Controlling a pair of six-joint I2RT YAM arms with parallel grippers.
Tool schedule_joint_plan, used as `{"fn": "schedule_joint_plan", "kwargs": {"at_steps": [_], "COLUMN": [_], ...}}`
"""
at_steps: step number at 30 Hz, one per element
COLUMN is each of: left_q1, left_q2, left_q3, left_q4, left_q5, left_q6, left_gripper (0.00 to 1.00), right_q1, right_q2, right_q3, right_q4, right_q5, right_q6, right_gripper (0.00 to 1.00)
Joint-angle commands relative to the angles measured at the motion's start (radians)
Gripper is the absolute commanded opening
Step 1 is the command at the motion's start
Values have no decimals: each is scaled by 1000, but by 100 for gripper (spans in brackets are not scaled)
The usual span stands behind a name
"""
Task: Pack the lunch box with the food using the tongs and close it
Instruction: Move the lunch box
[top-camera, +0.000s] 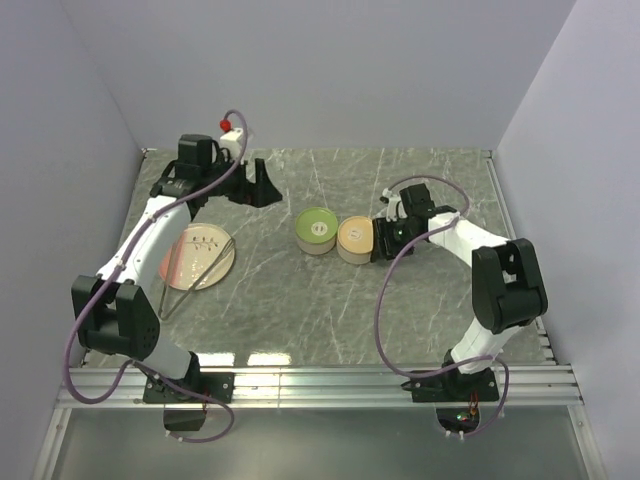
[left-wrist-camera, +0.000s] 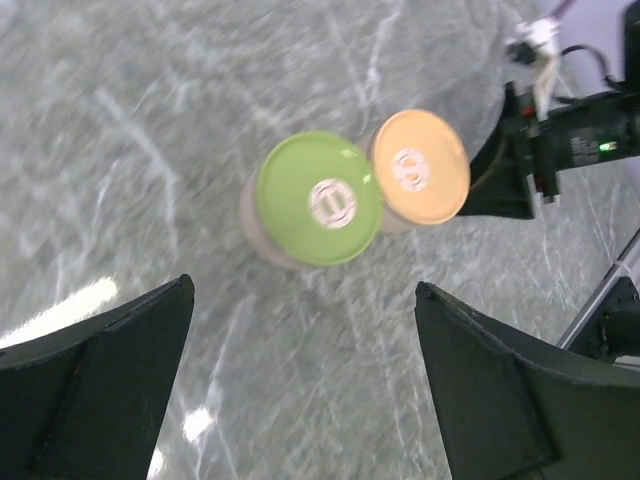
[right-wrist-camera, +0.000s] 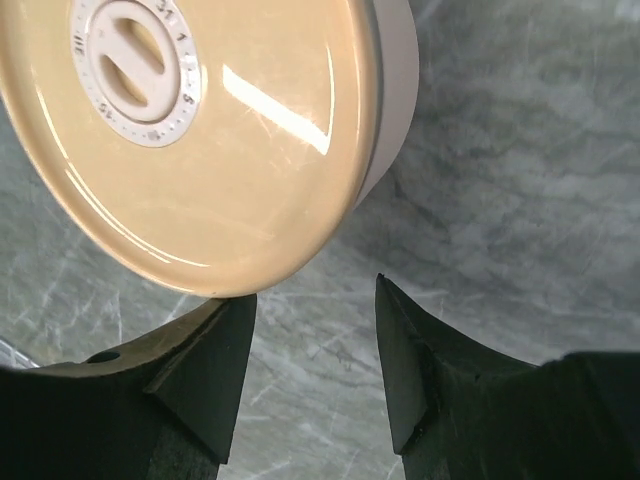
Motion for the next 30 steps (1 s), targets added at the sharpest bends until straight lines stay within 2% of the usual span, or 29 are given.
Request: {"fn": "schedule_joint_plan", "kwargs": {"at_steps": [1,5,11,17,19,21,24,26,30], "left_q1": [50,113,159,164,164,164,164,164,162], "left_q2": [-77,-106,-103,-131,-149,-160,-158,-149,-193], "left_q3": [-46,-79,-50,-54,-51,-38,-15,-5,-83], "left_q4": [-27,-59,-156,-183,-176,-167,-170,-197,-174], "left_q5": [47,29,35,-63,-89,-133,-225,-239,-204], "left_q6": [-22,-22,13,21,57,89,113,120,119], "left_gripper": [99,100,100,99,99,99,100,99,99], "right_q1": [12,12,3,-83,-89,-92,-91,-92,-97], "right_q2": [0,5,-13,-193,-273,-344,-426,-458,-514], "right_q3": [82,111,145,148,153,153,133,120,84], "right_q4": [88,91,63,33,11,-6,-26,-38,-66], "right_q5": [-6,-8,23,-37,-46,-46,-32,-9,34], "right_q6": [16,22,16,8,-8,-18,-19,-21,-21], "right_gripper": [58,59,60,77,86,99,100,100,100]}}
